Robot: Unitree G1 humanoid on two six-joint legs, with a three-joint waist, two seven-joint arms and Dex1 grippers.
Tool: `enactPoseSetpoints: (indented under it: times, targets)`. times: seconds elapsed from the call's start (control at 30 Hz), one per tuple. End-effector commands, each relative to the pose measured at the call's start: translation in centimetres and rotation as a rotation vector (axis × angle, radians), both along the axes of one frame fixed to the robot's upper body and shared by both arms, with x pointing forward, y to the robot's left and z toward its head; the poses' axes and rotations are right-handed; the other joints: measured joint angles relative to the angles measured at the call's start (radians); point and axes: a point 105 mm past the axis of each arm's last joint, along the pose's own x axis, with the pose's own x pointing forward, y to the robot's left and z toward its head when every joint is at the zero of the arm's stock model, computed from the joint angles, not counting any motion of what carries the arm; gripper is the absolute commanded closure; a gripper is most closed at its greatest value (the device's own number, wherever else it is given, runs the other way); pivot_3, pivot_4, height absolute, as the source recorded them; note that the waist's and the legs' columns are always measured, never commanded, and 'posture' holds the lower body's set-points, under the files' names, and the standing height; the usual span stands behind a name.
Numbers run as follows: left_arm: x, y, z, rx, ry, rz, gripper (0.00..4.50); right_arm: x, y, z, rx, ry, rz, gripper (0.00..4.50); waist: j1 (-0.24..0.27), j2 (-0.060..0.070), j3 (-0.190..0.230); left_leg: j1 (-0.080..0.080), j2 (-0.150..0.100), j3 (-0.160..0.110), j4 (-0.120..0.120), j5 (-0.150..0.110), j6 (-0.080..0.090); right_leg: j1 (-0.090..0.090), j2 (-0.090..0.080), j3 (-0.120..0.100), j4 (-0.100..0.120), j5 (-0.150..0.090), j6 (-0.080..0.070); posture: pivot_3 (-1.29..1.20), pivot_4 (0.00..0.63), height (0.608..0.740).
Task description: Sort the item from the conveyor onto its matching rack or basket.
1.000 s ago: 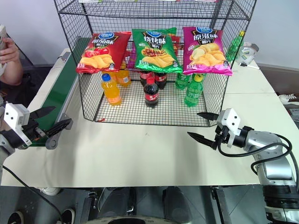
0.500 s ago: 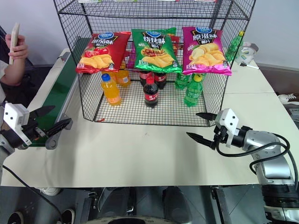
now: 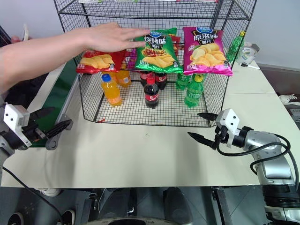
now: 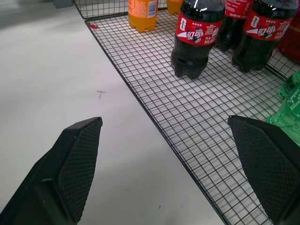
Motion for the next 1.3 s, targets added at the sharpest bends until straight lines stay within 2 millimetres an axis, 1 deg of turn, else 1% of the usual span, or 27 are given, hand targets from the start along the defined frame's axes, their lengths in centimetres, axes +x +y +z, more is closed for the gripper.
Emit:
enactPoseSetpoints:
  times: [0.03,0.5,0.6,0.77,0.97,1.17,1.3]
  targets:
    - [-0.1,-0.3,1.0,0.026,-0.042,-0.013,0.0,0.0,-0.1,1.0,-0.01,-0.044,0.01,0.02,0.0,0.0,0.0,0.0,0.0,0.0,0.0,0.0,0.0,0.0,0.0,0.0,0.0,0.0,0.0,0.0,0.15,0.739]
    - [-0.2,-0.2,1.1,0.028,-0.049,-0.002,0.0,0.3,0.0,0.7,-0.016,-0.044,0.009,0.02,0.0,0.0,0.0,0.0,0.0,0.0,0.0,0.0,0.0,0.0,0.0,0.0,0.0,0.0,0.0,0.0,0.15,0.739]
    - [-0.5,-0.6,1.2,0.005,-0.051,-0.03,0.0,0.5,0.2,0.8,-0.02,-0.047,0.016,0.02,0.0,0.0,0.0,0.0,0.0,0.0,0.0,0.0,0.0,0.0,0.0,0.0,0.0,0.0,0.0,0.0,0.15,0.739]
    - [-1.0,-1.1,1.4,-0.065,-0.009,-0.095,0.0,0.6,0.3,1.0,-0.018,-0.051,0.023,0.02,-0.001,0.0,0.0,0.0,0.0,0.0,0.0,0.0,0.0,0.0,0.0,0.0,0.001,0.0,0.0,0.0,0.15,0.739]
    - [-1.2,-1.3,1.9,-0.074,-0.016,-0.134,0.0,0.4,0.5,0.8,-0.023,-0.053,0.03,0.02,0.0,0.0,0.0,0.0,0.0,0.0,0.001,0.0,0.0,0.0,0.0,0.0,0.001,0.0,0.0,0.0,0.15,0.739]
    - [-0.9,-1.2,1.5,-0.03,-0.024,-0.11,0.0,0.5,0.7,0.8,-0.016,-0.056,0.034,0.02,0.0,0.0,0.0,0.0,0.0,0.0,0.001,0.0,0.0,0.0,0.0,0.0,0.001,0.0,0.0,0.0,0.15,0.739]
    - [-1.1,-1.3,1.2,-0.027,-0.004,-0.125,0.0,0.6,0.8,0.8,-0.018,-0.059,0.04,0.02,0.0,0.0,0.0,0.0,0.0,0.0,0.001,0.0,0.0,0.0,0.0,0.0,0.001,0.0,0.0,0.0,0.15,0.739]
